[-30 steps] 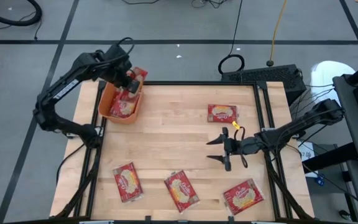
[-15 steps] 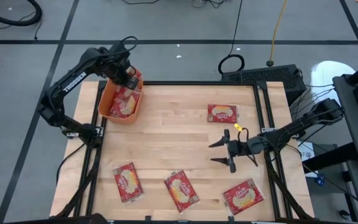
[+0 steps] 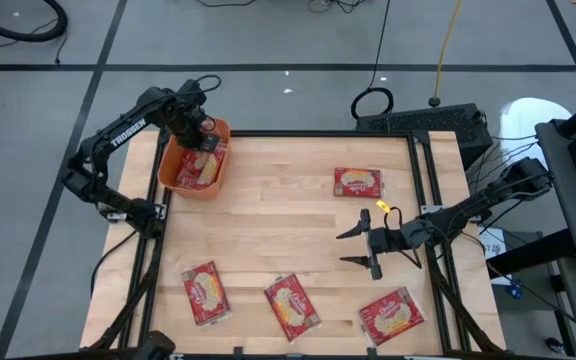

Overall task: Sort popcorn bags into baskets
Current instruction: Put the red popcorn bag into the orange bin

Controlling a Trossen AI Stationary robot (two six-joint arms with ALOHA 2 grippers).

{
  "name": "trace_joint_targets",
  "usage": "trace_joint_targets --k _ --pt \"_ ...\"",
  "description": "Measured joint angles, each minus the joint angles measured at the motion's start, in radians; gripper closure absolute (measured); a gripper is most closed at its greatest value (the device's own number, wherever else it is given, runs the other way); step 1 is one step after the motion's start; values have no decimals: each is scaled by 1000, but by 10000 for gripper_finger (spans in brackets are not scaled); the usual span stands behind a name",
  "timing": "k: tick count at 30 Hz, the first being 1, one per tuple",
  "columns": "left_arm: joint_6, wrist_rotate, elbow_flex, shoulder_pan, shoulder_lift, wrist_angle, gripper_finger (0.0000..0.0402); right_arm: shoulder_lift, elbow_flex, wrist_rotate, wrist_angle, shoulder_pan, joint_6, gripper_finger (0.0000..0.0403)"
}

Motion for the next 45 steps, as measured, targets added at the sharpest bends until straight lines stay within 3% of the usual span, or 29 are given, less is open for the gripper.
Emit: trace_joint_targets --k 16,23,28,36,45 --pt "4 -5 -113 29 -2 79 344 0 0 1 0 0 -3 147" --pt "-7 -104 -129 30 -2 65 343 0 0 1 0 0 -3 147" --pt "-5 -111 -130 30 -2 63 339 0 0 1 0 0 -3 147" --pt "-11 -231 -130 30 -2 45 269 0 0 1 0 0 -3 147" --pt "-41 -290 -130 5 -2 46 198 0 0 1 1 0 -3 147"
